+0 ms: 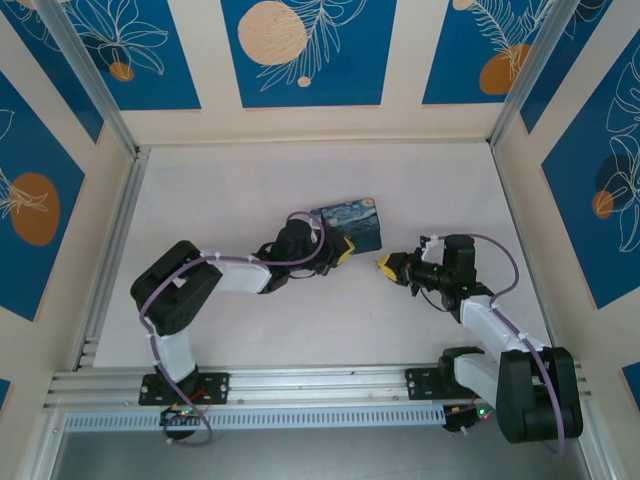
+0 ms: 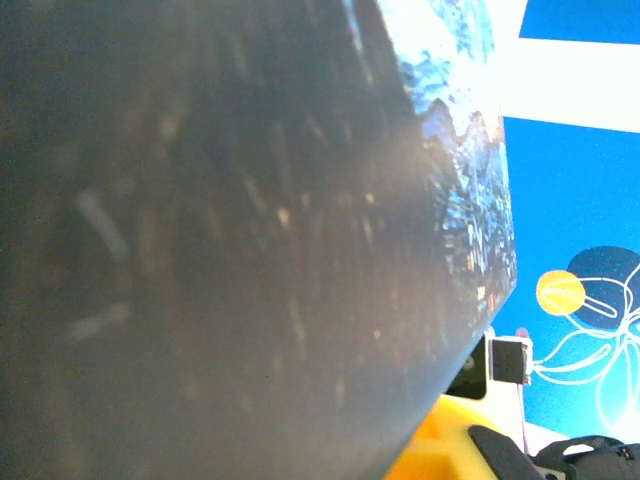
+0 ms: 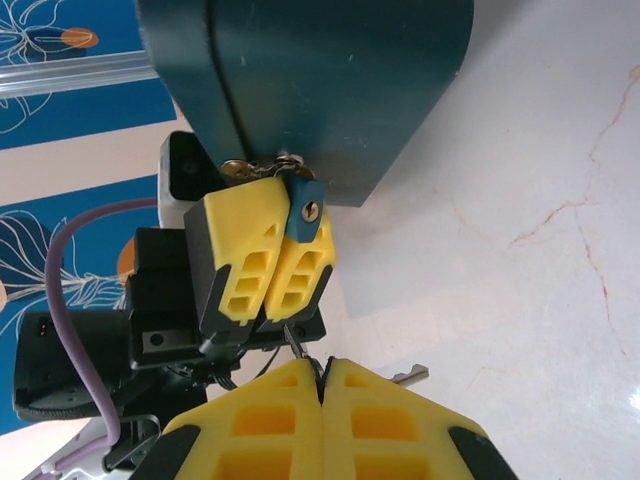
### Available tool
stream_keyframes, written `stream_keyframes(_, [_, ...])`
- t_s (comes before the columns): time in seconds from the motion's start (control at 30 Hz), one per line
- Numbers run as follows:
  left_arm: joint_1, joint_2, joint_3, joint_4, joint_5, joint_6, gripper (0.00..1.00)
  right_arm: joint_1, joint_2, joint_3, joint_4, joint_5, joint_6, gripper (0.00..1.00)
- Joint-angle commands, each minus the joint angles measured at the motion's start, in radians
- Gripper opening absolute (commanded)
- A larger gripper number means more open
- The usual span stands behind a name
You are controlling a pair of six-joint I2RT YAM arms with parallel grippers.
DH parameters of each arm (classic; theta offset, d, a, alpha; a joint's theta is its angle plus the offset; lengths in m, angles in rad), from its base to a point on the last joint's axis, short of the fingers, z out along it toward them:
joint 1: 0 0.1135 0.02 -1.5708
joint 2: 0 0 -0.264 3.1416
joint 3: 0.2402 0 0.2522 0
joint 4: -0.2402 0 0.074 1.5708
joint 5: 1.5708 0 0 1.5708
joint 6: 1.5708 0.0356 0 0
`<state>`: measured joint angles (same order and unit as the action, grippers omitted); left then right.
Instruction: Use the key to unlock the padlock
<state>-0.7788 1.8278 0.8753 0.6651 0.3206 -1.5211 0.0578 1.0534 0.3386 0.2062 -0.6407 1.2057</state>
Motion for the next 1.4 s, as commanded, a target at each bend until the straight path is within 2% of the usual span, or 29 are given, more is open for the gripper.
stream_keyframes(0.0, [0.006, -0.038, 0.037, 0.021, 0.044, 0.036, 0.00, 0.004, 0.026, 0.008, 0.063, 0.003, 0.037, 0.00])
stream_keyframes(0.23, [0.005, -0.053, 0.056, 0.027, 0.038, 0.023, 0.00, 0.018, 0.085, 0.017, 0.161, 0.016, 0.095, 0.00])
stream_keyframes(0.8, [0.003, -0.084, 0.060, 0.024, 0.018, 0.001, 0.00, 0.086, 0.103, 0.040, 0.193, 0.113, 0.164, 0.00])
stream_keyframes(1.37, [0.002, -0.082, 0.053, 0.039, 0.019, -0.001, 0.00, 0.130, 0.158, 0.078, 0.211, 0.149, 0.183, 0.00])
